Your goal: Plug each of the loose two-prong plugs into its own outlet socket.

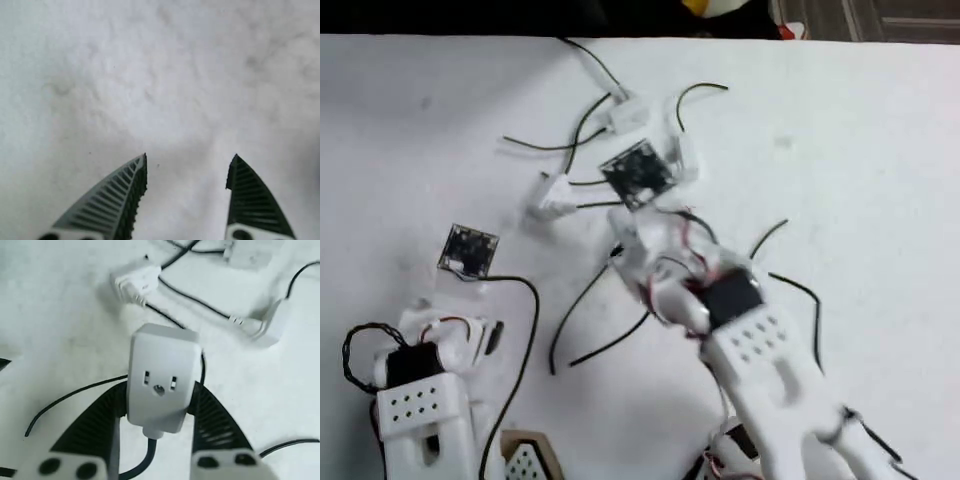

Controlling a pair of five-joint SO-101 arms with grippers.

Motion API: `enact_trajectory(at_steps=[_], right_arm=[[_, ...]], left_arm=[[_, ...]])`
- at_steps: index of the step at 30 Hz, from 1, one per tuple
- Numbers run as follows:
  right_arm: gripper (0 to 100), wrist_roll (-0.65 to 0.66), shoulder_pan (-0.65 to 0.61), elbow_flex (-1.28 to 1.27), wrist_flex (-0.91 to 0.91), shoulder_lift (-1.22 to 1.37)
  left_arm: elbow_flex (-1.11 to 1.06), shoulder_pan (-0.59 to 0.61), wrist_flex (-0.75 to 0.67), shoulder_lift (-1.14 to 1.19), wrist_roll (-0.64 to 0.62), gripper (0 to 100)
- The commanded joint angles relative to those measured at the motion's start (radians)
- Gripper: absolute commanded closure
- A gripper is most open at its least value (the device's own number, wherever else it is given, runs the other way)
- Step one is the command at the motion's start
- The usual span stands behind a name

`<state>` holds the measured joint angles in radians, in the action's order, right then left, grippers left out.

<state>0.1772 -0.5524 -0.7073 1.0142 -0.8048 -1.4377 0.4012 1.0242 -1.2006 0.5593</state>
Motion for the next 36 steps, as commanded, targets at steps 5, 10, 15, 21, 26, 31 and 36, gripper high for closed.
enact_trajectory(at_steps=[5, 10, 15, 21, 26, 31, 36], right_arm=[[98.1, 0.034, -0.008, 0.008, -0.059, -0.292], [90.3, 0.031, -0.025, -0.052, -0.124, -0.386], [73.3, -0.084, -0.047, -0.135, -0.125, -0.467], [72.3, -0.152, -0.013, -0.138, -0.110, -0.567], [72.3, -0.222, 0.130, -0.138, -0.013, -0.559], [72.3, -0.242, 0.331, -0.137, 0.076, -0.430], [72.3, -0.238, 0.527, -0.118, 0.062, -0.216]], left_arm=[[0.003, 0.007, -0.026, -0.016, 0.005, 74], [0.003, 0.007, -0.026, -0.016, 0.003, 74], [0.003, 0.007, -0.035, -0.016, 0.002, 74], [0.037, 0.061, -0.040, -0.018, -0.051, 74], [0.110, 0.056, -0.029, -0.018, -0.084, 74], [0.308, 0.024, 0.100, -0.018, -0.084, 74], [0.457, -0.231, 0.213, -0.010, -0.092, 74]])
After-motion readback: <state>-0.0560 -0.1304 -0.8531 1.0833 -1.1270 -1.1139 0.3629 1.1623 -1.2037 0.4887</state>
